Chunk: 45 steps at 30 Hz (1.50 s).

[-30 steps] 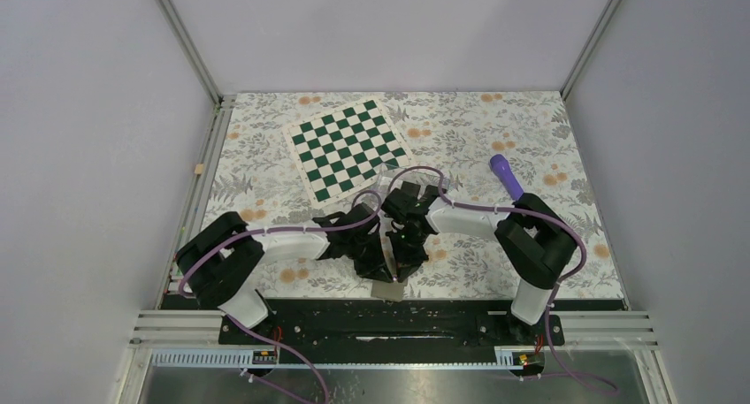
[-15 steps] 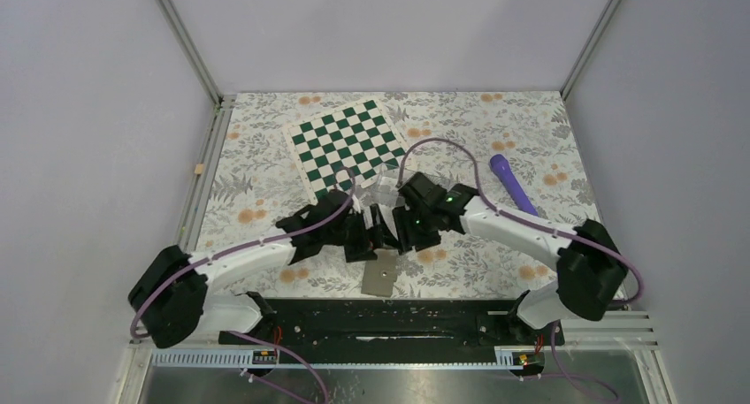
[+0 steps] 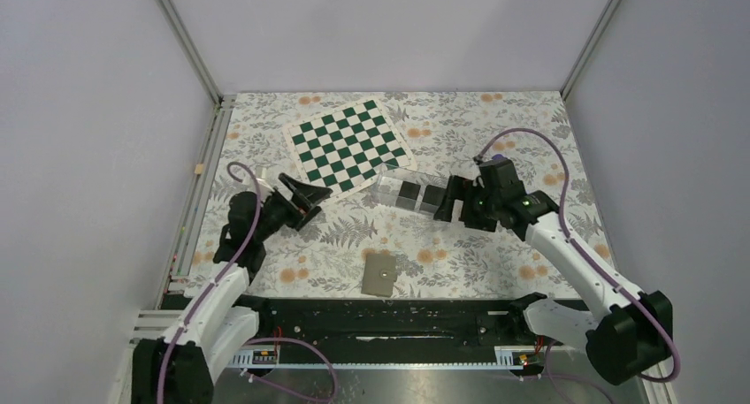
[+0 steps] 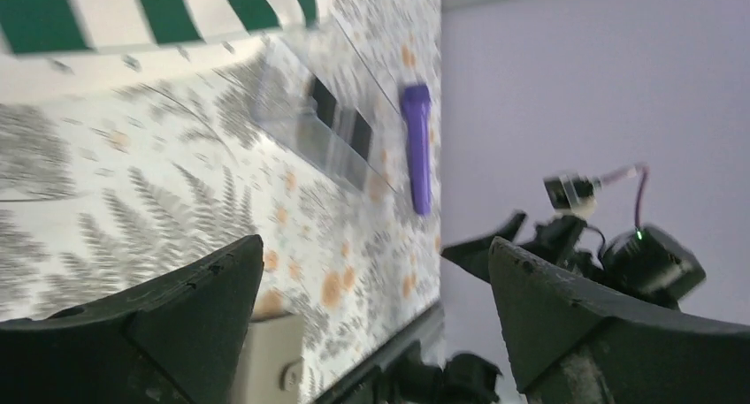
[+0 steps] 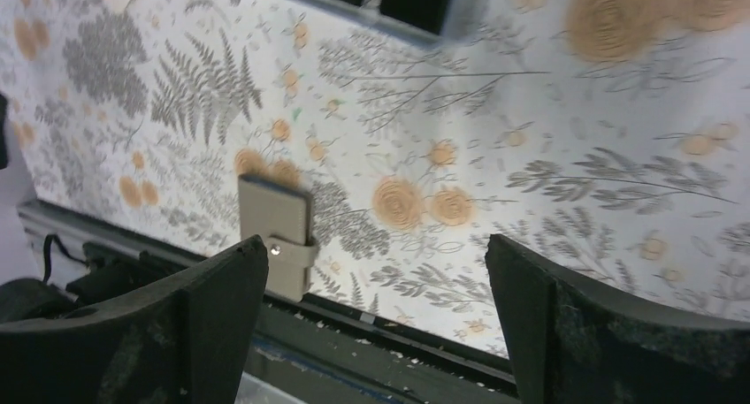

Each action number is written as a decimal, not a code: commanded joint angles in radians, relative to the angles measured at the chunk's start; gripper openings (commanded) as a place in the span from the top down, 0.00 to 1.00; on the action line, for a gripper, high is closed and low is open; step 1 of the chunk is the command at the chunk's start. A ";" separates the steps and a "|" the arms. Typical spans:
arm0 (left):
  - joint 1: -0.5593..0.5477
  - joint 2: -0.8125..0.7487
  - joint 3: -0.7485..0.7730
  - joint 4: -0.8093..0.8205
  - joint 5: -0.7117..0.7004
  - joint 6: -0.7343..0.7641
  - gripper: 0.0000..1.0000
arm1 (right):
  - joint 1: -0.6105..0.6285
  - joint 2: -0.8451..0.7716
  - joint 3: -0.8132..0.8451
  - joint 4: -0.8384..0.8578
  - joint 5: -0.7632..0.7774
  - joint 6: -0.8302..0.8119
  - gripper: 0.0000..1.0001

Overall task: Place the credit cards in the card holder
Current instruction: Reset both arms

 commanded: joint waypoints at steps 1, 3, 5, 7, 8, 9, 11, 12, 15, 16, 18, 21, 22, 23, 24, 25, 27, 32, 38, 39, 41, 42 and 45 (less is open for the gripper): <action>0.123 -0.107 0.068 -0.232 -0.064 0.257 0.01 | -0.068 -0.095 -0.046 -0.014 0.162 -0.068 0.01; 0.129 -0.130 0.131 -0.349 -0.198 0.390 0.01 | -0.089 -0.131 -0.086 0.005 0.278 -0.081 0.00; 0.130 -0.127 0.175 -0.414 -0.348 0.499 0.01 | -0.109 -0.172 -0.133 0.058 0.373 -0.099 0.00; 0.129 -0.105 0.202 -0.419 -0.446 0.579 0.01 | -0.112 -0.215 -0.184 0.128 0.455 -0.132 0.01; 0.129 -0.094 0.205 -0.395 -0.475 0.612 0.01 | -0.113 -0.236 -0.215 0.168 0.500 -0.157 0.01; 0.129 -0.085 0.203 -0.373 -0.512 0.645 0.01 | -0.113 -0.260 -0.246 0.214 0.557 -0.179 0.00; 0.128 -0.072 0.202 -0.345 -0.610 0.711 0.01 | -0.113 -0.306 -0.323 0.329 0.673 -0.235 0.01; 0.128 -0.067 0.196 -0.331 -0.656 0.743 0.01 | -0.113 -0.327 -0.370 0.402 0.725 -0.267 0.01; 0.128 -0.046 0.143 -0.239 -0.745 0.868 0.01 | -0.118 -0.357 -0.482 0.595 0.858 -0.351 0.00; 0.128 -0.037 0.120 -0.195 -0.767 0.902 0.01 | -0.120 -0.355 -0.514 0.668 0.893 -0.369 0.01; 0.128 -0.015 0.062 -0.089 -0.800 0.952 0.01 | -0.130 -0.341 -0.589 0.822 0.900 -0.397 0.01; 0.128 0.042 -0.031 0.129 -0.808 1.015 0.01 | -0.157 -0.283 -0.716 1.141 0.831 -0.459 0.01; 0.129 0.071 -0.061 0.209 -0.807 1.039 0.01 | -0.169 -0.258 -0.729 1.196 0.821 -0.472 0.01; 0.128 0.097 -0.102 0.318 -0.800 1.066 0.01 | -0.186 -0.234 -0.721 1.210 0.778 -0.498 0.00; 0.128 0.130 -0.129 0.407 -0.791 1.090 0.01 | -0.216 -0.191 -0.703 1.242 0.727 -0.511 0.00; 0.130 0.157 -0.135 0.463 -0.783 1.108 0.01 | -0.244 -0.145 -0.677 1.256 0.692 -0.517 0.01; 0.131 0.201 -0.146 0.561 -0.738 1.138 0.01 | -0.296 -0.058 -0.628 1.283 0.621 -0.522 0.01; 0.165 0.279 -0.096 0.578 -0.564 1.176 0.01 | -0.393 0.212 -0.608 1.595 0.496 -0.460 0.01; 0.218 0.333 -0.115 0.713 -0.402 1.092 0.01 | -0.397 0.209 -0.582 1.498 0.451 -0.475 0.01; 0.223 0.374 -0.166 0.851 -0.398 1.085 0.01 | -0.397 0.203 -0.578 1.491 0.451 -0.475 0.00; 0.225 0.477 -0.218 1.042 -0.394 1.084 0.01 | -0.397 0.225 -0.597 1.566 0.448 -0.475 0.00; 0.225 0.497 -0.211 1.058 -0.395 1.084 0.01 | -0.396 0.217 -0.598 1.554 0.450 -0.473 0.01; 0.214 0.486 -0.101 0.818 -0.511 1.065 0.01 | -0.397 0.223 -0.592 1.554 0.448 -0.474 0.00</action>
